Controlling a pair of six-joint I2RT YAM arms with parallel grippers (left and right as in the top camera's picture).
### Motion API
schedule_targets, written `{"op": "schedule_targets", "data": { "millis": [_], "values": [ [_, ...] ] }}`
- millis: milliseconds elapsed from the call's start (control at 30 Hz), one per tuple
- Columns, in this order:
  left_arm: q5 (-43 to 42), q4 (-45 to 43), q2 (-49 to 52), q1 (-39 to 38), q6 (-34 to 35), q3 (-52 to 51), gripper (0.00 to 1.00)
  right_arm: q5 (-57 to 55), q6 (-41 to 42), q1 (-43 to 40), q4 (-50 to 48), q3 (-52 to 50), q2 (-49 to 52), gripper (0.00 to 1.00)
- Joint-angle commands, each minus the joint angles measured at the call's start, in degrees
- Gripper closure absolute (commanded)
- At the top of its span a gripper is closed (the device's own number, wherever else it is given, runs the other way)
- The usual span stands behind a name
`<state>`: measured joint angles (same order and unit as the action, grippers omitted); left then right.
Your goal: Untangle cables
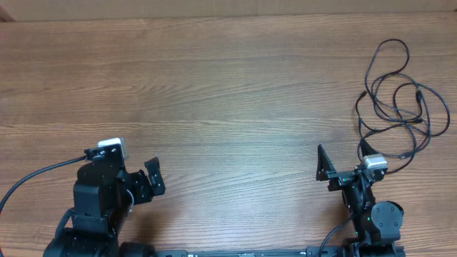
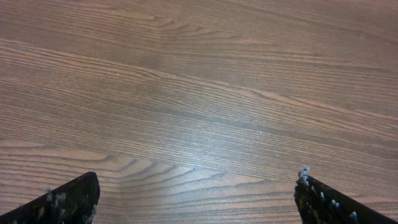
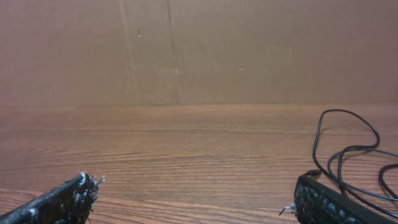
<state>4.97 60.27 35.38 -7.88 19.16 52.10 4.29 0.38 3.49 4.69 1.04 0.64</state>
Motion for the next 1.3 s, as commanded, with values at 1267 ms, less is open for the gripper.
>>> {"op": "schedule_targets", "data": {
  "millis": [1267],
  "values": [
    [-0.42,-10.23,-6.51,2.78,-6.1,-5.62,0.0,0.26,-0.22,0.31,-0.26,-0.59,-0.48,0.0]
  ]
}}
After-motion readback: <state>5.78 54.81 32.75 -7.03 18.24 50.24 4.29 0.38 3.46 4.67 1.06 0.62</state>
